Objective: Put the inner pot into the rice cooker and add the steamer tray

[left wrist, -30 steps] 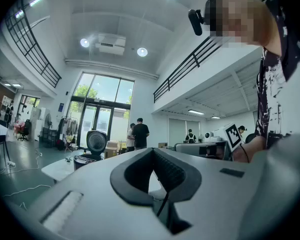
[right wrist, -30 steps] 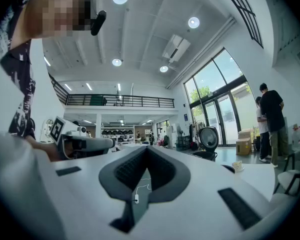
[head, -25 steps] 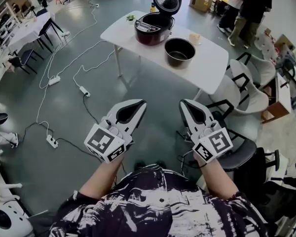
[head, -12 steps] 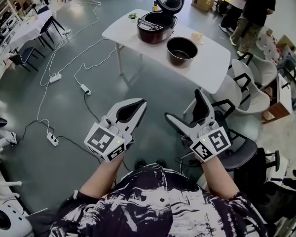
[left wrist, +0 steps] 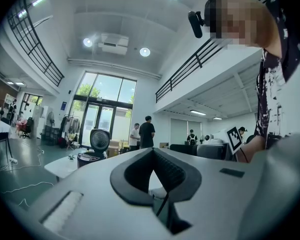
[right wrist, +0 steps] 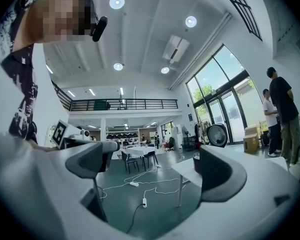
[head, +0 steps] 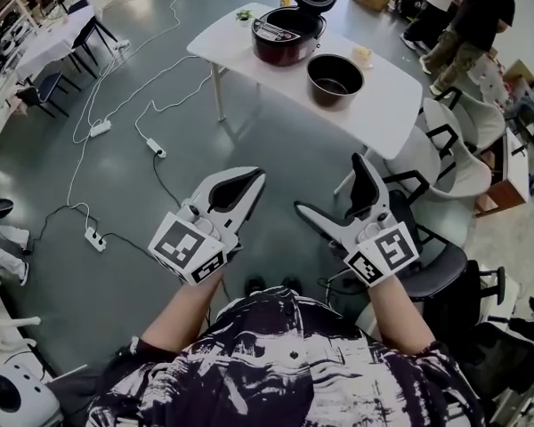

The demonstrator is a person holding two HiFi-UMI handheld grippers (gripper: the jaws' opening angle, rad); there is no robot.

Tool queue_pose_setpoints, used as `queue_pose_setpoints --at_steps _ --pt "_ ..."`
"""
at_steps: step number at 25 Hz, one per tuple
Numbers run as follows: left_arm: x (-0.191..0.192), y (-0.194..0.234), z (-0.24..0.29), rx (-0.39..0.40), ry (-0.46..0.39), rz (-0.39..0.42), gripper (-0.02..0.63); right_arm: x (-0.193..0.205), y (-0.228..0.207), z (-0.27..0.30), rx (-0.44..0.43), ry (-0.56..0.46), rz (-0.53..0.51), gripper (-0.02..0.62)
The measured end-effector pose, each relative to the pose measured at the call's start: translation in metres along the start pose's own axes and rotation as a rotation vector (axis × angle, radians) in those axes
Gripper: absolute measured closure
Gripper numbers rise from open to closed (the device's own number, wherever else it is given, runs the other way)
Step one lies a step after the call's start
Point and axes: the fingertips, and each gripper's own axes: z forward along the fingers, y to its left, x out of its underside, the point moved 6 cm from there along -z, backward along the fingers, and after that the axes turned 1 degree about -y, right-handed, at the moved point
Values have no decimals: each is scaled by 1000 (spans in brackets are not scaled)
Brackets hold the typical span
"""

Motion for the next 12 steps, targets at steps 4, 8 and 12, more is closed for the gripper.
queue_pose_setpoints --at_steps 4,8,12 --pt "4 11 -7 3 14 -14 601 6 4 11 5 21 4 43" --pt "9 29 -16 10 19 -26 601 14 11 26 12 36 8 43" --pt "13 48 -25 28 23 -33 601 21 20 41 29 41 6 43"
